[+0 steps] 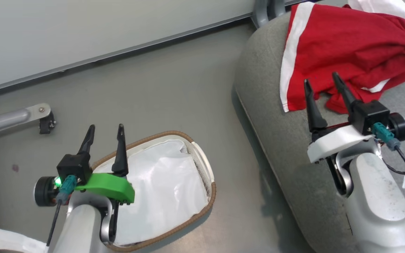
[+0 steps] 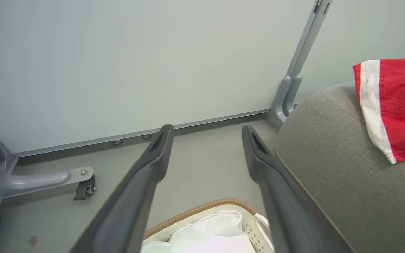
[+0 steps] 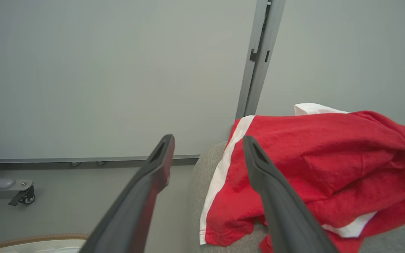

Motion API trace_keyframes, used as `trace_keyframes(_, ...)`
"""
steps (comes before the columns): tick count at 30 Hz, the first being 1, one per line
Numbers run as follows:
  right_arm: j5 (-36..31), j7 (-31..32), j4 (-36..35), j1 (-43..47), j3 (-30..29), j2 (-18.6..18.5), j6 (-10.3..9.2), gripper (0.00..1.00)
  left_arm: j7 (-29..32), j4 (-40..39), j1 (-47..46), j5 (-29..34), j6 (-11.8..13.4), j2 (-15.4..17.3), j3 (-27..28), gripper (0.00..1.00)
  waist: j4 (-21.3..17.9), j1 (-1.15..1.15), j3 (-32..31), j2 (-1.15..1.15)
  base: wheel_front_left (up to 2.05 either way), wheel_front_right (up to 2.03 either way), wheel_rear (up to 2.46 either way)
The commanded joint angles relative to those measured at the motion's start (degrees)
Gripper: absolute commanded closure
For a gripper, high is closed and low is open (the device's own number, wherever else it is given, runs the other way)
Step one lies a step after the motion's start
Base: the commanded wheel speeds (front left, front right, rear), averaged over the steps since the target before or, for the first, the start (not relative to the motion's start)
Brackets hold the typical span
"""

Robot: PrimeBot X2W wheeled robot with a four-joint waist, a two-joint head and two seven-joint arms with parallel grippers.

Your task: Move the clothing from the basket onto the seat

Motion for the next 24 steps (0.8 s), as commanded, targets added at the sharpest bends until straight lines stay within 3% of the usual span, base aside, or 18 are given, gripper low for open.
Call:
trace_keyframes(1, -0.3, 0.0, 0.4, 1.3, 0.4, 0.3, -0.08, 0.0, 0.0, -0.2, 1.5, 1.0, 0.4, 0.2, 1.2, 0.0, 4.0, 0.0, -2.3, 0.0, 0.0, 0.0, 0.0)
trace_keyframes(17, 1.6, 0.0, 2.7, 8.5, 4.0, 0.9, -0.08, 0.0, 0.0, -0.2, 9.4, 4.0, -0.4, -0.1, 13.1, 0.0, 8.8, 0.0, -7.1, 0.0, 0.0, 0.0, 0.0)
trace_keyframes(24, 3.4, 0.0, 3.0, 11.5, 3.4, 0.9, -0.08, 0.0, 0.0, -0.2, 13.2, 2.5, -1.7, -0.3, 13.4, 0.0, 10.0, 0.0, -9.6, 0.0, 0.0, 0.0, 0.0)
